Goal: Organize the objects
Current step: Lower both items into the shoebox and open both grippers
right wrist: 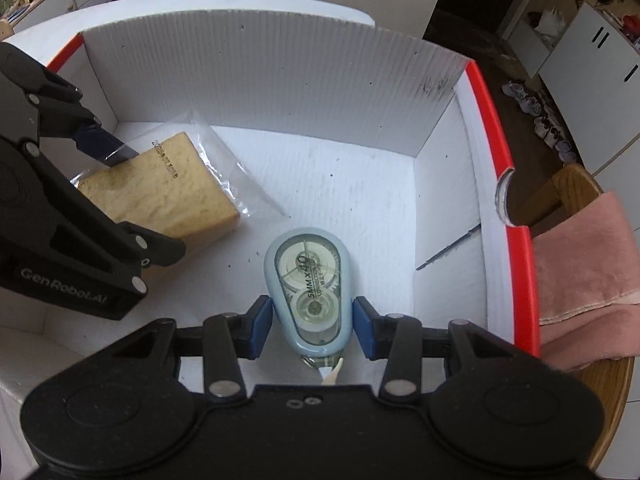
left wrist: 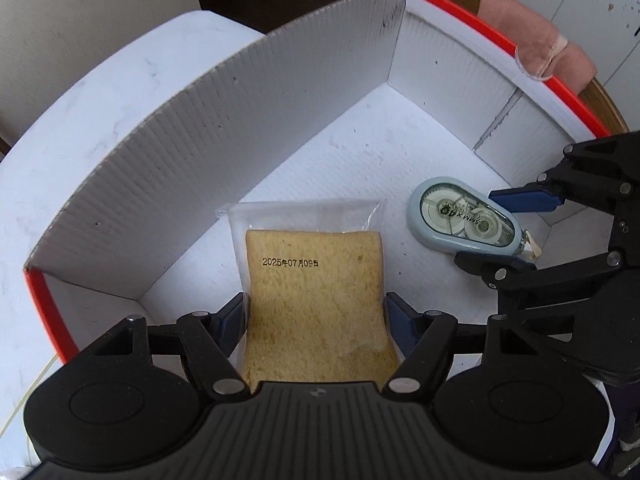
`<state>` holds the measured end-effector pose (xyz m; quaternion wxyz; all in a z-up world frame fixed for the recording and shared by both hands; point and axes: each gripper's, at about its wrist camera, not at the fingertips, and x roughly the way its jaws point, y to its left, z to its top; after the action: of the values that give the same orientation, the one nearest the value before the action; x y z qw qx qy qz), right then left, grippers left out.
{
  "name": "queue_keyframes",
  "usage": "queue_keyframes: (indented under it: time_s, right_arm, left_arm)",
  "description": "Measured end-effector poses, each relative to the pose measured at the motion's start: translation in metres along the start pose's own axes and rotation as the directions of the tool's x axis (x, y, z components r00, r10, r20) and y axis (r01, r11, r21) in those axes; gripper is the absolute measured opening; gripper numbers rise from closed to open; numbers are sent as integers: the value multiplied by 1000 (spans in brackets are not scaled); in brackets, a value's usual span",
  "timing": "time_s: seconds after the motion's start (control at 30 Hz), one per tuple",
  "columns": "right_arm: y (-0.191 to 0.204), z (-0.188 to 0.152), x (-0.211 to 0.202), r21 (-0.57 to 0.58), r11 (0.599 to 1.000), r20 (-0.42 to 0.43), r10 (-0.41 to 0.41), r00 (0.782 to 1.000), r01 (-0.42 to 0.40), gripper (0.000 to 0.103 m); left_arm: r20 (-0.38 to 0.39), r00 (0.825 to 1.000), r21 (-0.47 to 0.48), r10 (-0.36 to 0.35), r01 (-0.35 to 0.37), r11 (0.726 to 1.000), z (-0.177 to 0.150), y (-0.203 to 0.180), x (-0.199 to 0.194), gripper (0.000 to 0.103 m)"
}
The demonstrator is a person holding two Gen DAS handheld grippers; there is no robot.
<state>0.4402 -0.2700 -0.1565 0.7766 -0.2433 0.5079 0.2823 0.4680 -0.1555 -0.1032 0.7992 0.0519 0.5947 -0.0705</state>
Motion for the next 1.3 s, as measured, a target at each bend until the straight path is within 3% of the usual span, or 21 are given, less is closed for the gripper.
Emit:
queue_keyframes:
  time_s: [0.17,0.47,0.57,0.93,1.3]
  right_arm:
    - [2,0,-1,-8,1000,-22,6,1000,-6,43]
    - [-1,-4,-16,-14,1000,0,23,1000,-23,55]
    - [2,-8,-29,-18,1000,35,26,999,-25,59]
    - [8,-12,-81,14,999,149,31,988,-33,62]
    - [45,-24,-138,72,996,266,23,964,-44,62]
  left_arm:
    - [-52,999,9,1,-1,1000,4,-2,7,72]
    - [-40,999,5,-5,6,1000,4,-4,0,72]
    - [-14,1000,-11,-23,23,1000,2,-2,-9,72]
    - [102,994,-27,-40,43,999,-16,6,-53,72]
    - [268,959,-25,-97,108,994,-64,23,-122,72]
